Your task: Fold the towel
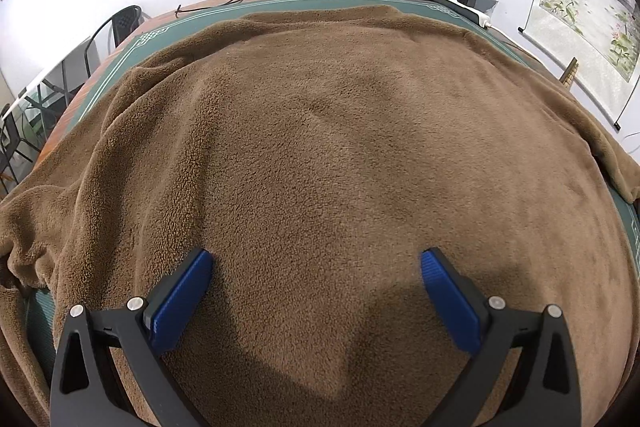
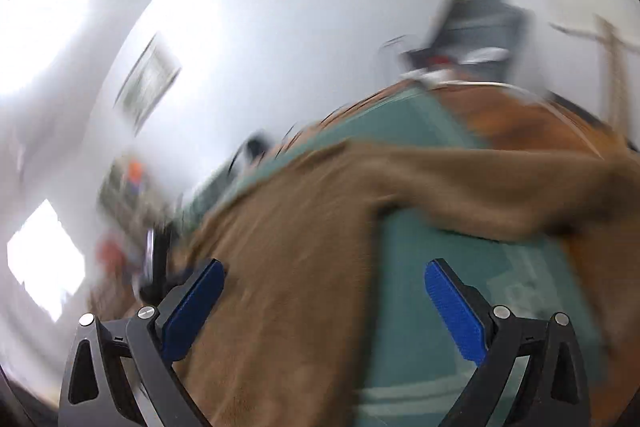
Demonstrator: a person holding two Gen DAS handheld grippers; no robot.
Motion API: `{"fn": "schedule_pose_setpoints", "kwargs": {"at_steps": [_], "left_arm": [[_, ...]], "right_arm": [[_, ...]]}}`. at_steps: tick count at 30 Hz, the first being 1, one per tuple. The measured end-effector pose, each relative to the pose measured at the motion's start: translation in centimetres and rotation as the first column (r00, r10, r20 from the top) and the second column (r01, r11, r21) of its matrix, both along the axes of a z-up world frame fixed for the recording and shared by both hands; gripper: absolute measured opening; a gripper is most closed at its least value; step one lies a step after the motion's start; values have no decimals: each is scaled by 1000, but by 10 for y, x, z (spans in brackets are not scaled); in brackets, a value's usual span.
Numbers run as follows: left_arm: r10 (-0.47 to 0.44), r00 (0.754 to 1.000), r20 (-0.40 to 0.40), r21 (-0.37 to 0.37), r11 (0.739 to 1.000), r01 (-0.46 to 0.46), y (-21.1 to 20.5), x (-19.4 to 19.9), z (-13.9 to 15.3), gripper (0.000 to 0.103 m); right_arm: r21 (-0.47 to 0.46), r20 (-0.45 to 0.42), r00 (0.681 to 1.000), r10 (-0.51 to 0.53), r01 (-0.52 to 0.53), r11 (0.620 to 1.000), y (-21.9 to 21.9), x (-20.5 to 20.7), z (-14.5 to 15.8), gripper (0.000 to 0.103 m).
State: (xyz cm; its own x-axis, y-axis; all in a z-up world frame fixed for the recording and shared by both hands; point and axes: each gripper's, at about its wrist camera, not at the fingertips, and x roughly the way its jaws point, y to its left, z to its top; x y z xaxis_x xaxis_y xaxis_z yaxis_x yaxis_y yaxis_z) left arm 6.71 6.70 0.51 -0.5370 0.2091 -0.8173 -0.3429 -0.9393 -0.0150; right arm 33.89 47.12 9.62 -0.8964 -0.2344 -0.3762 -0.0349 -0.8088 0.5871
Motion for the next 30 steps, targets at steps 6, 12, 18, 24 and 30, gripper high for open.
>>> {"fn": "schedule_pose_setpoints", "kwargs": {"at_steps": [6,12,18,24,30], "left_arm": [[1,1000,-1,0,1000,-1,0,1,1,103],[1,1000,-1,1,1000,-1,0,1,1,103],[1,1000,-2,2,1000,-1,0,1,1,103],[0,1000,-2,2,1000,1,-1,1,1,103],[-1,1000,-2,2,1000,1,-1,1,1,103]], "right_arm": [[-172,-9,970,-244,239,956,65,69,-9,102],[-418,11,956,-292,269,868,105,75,-40,102],[-497,8,959,-283,249,831,123,67,-49,102],[-498,54,944,-325,308,811,130,59,-52,101],[-538,104,933,-345,345,770,140,49,-65,73]]}}
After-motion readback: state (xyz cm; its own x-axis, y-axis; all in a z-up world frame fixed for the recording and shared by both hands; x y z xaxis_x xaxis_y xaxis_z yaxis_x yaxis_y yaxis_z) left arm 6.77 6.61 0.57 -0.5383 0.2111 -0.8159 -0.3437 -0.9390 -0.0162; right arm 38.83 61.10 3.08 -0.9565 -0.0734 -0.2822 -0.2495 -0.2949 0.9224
